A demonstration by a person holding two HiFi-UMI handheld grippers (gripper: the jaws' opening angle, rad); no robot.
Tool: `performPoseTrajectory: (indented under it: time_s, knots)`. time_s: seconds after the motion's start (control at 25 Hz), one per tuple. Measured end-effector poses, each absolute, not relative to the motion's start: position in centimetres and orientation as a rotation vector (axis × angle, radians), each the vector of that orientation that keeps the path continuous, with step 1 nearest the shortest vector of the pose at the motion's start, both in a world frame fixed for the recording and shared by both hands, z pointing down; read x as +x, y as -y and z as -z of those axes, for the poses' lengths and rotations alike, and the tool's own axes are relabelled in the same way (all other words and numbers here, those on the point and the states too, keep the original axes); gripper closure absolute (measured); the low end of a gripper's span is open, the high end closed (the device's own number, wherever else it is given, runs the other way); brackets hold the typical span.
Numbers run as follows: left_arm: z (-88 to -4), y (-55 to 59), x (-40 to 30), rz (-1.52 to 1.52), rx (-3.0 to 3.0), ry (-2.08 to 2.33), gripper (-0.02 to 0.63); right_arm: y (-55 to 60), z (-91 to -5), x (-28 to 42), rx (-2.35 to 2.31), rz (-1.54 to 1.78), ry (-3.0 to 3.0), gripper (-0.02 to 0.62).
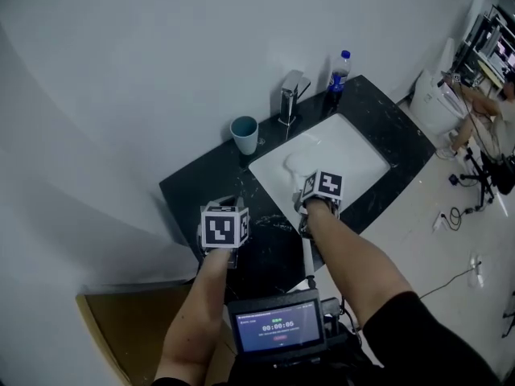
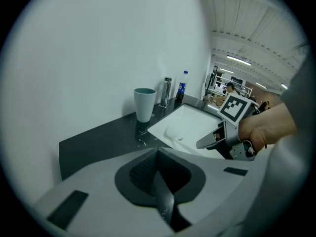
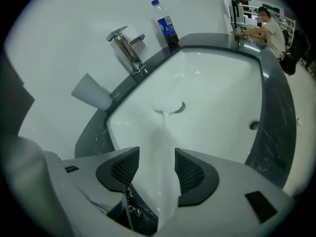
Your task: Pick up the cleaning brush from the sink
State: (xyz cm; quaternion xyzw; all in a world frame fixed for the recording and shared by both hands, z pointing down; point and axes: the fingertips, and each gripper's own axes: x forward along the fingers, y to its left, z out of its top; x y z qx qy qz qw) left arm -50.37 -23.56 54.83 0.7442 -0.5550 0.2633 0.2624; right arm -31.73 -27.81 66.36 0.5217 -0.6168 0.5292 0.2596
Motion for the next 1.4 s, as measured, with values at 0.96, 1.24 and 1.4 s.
performPoseTrajectory:
  time_s: [0.96, 1.24, 1.4]
  knots:
    - [-54.7, 23.2, -51.5, -0.611, 2.083, 1.407, 0.606, 27.8, -69.5, -32.3, 1.294, -1.426, 1.489, 0.518]
    - [-50.3, 22.0, -47.8, -0.544, 2.173, 1.412, 0.606, 27.8, -62.6, -29.7, 1.285, -1.382, 1.706, 0.518]
    - [-48.1, 21.3, -44.1, -0.52, 2.192, 1.459, 0.606, 28.7, -58.9, -26.4, 1.243, -1.344, 1.856, 0.518]
